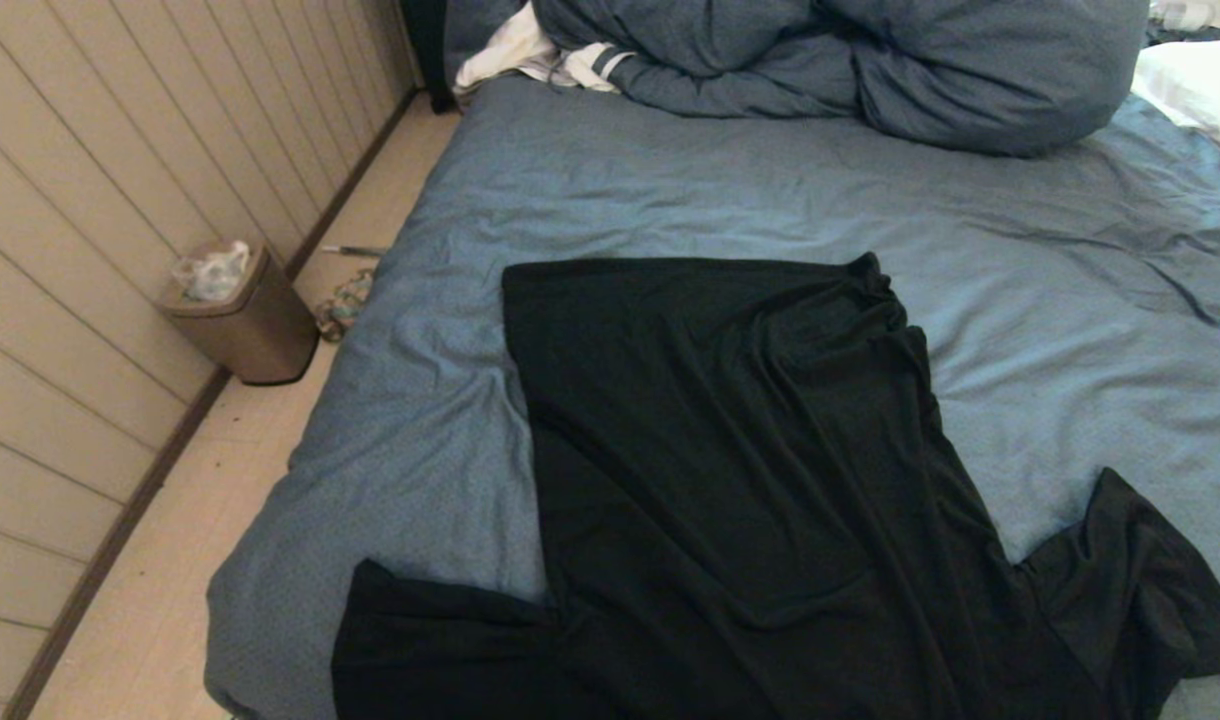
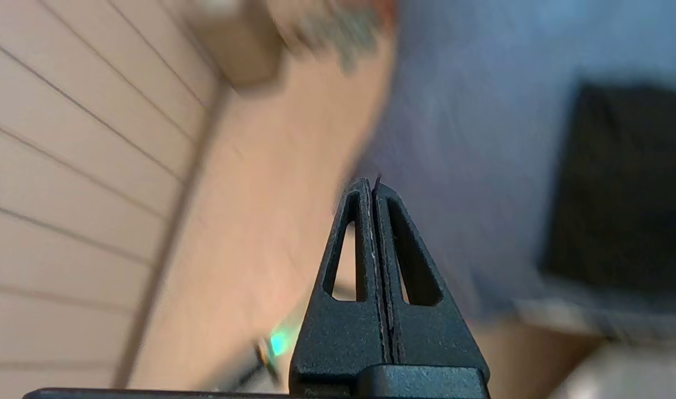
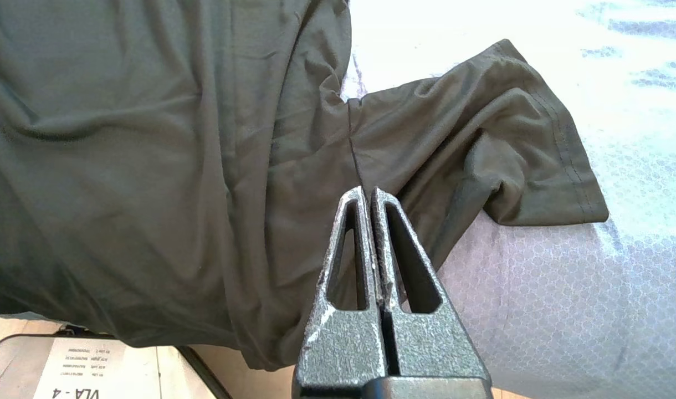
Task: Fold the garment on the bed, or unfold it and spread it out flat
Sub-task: Fold the black T-shirt
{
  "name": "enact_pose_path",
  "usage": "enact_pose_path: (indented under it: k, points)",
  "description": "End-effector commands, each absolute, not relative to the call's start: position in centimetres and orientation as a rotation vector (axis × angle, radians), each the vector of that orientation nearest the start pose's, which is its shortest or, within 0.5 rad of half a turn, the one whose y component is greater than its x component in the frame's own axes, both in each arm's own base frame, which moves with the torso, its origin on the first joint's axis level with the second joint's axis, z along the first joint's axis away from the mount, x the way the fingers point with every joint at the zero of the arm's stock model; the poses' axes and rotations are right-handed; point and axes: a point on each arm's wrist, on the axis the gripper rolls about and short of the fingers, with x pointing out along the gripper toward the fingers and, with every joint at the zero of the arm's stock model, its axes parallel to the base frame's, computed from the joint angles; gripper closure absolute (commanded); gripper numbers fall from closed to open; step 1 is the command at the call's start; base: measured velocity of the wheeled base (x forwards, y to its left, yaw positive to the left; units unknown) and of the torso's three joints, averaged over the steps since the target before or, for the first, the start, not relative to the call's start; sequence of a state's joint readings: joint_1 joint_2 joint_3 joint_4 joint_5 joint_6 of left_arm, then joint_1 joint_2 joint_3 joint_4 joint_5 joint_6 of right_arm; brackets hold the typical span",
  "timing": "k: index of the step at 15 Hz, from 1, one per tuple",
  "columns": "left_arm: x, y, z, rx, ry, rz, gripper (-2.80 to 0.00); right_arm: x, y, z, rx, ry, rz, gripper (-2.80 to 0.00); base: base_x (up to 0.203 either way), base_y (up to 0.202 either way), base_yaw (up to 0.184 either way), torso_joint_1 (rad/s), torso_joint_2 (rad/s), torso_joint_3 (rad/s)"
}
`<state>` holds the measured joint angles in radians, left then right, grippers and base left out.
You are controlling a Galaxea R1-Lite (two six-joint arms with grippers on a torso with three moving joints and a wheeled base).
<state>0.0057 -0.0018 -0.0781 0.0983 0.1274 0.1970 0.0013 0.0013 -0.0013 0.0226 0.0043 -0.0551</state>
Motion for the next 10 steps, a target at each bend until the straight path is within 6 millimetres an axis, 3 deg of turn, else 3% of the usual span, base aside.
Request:
enact_pose_path:
  k: [1,3,6,8,10]
  points:
    - [-2.4,0.3,8.8,0.192,-0.087,0.166,0.0,-2.2,0.0,7.3,-0.055,0.029,0.007,0.0,0.0,0.0,0.0,0.0,0.0,0.0]
    - [-2.3,0.2,8.9,0.225,-0.163,0.142,0.0,-2.2,0.0,7.3,-0.048,0.029,0.005,0.0,0.0,0.0,0.0,0.0,0.0,0.0]
    - [-2.1,-0.1,7.8,0.134,-0.083,-0.015,0.0,-2.2,0.0,7.3,-0.03,0.029,0.002,0.0,0.0,0.0,0.0,0.0,0.0,0.0]
    - [-2.1,-0.1,7.1,0.13,0.0,-0.033,0.0,-2.2,0.0,7.3,-0.032,0.029,0.002,0.0,0.0,0.0,0.0,0.0,0.0,0.0]
    - [-2.0,-0.1,7.4,0.116,-0.048,-0.025,0.0,-2.2,0.0,7.3,-0.019,0.028,0.001,0.0,0.0,0.0,0.0,0.0,0.0,0.0]
